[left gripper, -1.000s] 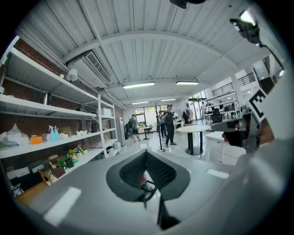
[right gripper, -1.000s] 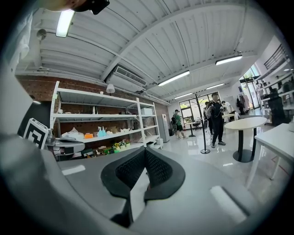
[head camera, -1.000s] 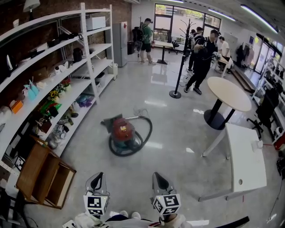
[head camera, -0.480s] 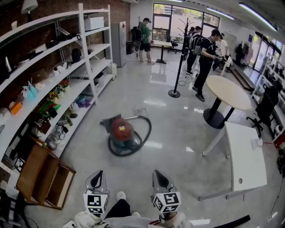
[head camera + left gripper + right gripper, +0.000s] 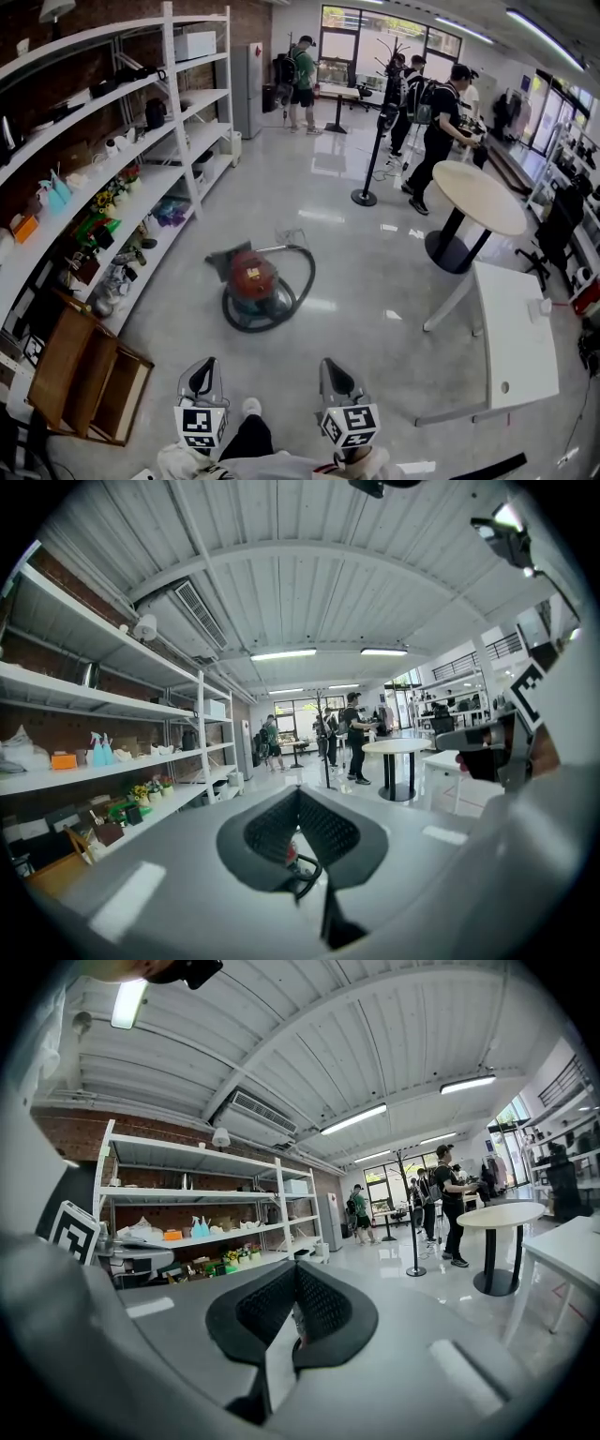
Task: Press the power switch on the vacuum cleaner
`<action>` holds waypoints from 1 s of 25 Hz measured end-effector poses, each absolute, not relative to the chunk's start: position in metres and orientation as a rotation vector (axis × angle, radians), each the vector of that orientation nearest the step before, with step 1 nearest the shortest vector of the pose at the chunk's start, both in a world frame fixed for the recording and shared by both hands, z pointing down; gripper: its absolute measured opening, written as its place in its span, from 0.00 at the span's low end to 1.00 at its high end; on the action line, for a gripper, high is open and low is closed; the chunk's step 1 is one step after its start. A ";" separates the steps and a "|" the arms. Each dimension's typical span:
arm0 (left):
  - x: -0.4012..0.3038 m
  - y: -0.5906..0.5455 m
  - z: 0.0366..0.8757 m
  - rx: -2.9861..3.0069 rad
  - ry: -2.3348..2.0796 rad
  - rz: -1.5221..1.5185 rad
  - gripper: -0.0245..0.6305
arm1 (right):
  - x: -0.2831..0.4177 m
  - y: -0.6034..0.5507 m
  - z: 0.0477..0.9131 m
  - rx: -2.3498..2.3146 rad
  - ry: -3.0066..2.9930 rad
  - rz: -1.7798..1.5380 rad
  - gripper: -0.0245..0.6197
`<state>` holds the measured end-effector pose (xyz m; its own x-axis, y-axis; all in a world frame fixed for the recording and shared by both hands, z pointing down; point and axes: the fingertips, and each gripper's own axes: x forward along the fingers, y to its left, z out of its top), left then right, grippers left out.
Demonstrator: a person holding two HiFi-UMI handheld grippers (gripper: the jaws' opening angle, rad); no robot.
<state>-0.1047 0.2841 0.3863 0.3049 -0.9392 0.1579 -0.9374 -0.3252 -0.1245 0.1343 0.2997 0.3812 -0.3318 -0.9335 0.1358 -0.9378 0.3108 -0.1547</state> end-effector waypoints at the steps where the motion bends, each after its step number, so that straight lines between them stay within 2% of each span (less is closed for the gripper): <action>1: -0.105 0.280 0.386 -2.533 1.819 -0.312 0.04 | 0.134 0.296 0.381 1.804 -2.524 0.319 0.04; 25: -0.149 0.183 0.400 -2.577 1.862 -0.330 0.04 | 0.092 0.201 0.387 1.769 -2.467 0.353 0.04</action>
<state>-0.1485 0.1826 0.4003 0.3008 -0.9328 0.1985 -0.9442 -0.3206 -0.0760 0.0920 0.2008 0.3866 -0.3272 -0.9231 0.2023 -0.9428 0.3042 -0.1366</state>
